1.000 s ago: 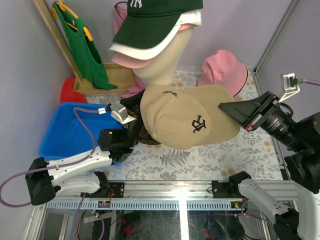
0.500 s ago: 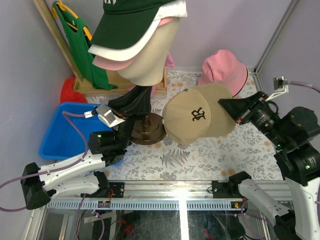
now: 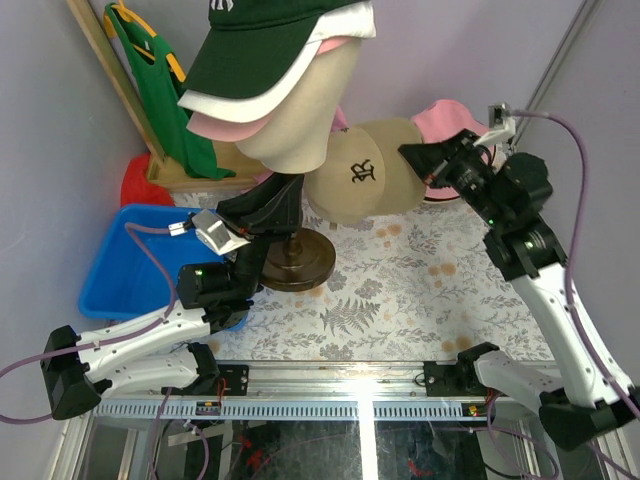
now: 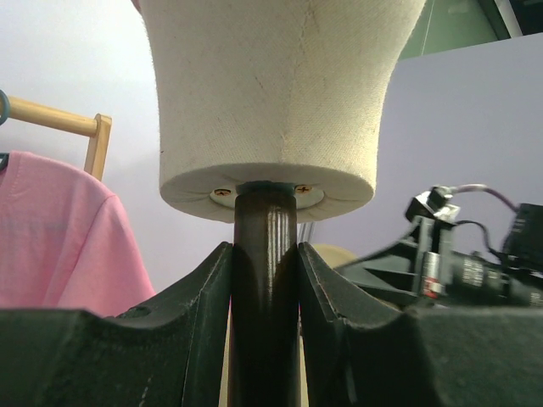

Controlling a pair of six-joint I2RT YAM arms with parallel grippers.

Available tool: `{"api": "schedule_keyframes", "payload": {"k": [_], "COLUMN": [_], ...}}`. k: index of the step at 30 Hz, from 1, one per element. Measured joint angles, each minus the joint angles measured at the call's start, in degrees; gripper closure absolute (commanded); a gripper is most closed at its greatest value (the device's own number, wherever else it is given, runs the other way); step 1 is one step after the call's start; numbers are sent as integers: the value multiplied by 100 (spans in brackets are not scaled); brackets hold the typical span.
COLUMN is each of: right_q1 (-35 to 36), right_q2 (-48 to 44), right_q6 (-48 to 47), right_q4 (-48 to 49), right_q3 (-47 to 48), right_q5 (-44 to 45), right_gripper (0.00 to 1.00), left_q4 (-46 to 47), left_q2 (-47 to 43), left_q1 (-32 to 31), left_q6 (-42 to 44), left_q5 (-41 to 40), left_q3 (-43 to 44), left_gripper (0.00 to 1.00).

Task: Stack the hats
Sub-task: Pick up the hat stand at the center of the board.

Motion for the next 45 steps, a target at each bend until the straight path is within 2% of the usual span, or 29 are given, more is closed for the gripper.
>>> {"api": "schedule_keyframes", "payload": {"k": [14,22,29,45], "right_q1": [-4,-4,-4,-37], "right_q2": [2505,3462,3849,3932], "right_q6": [675,1163,1670,2413], "right_q4": [2514,3346,3985,5176], "right_q3": [767,1526,1620,693], "right_q5": [-37,-273,-509,-861], "right_gripper": [100,100,100,100], "left_q4": [-17,17,24,675], "left_q2": [4,212,363,866], "left_q1": [-63,-70,-74,-17], "left_q6": [-166,-304,-387,-459], "left_q5": [76,133,151,144], "left_q3": [-313,-723,-1150,-1668], "left_gripper": [100,100,100,100]}}
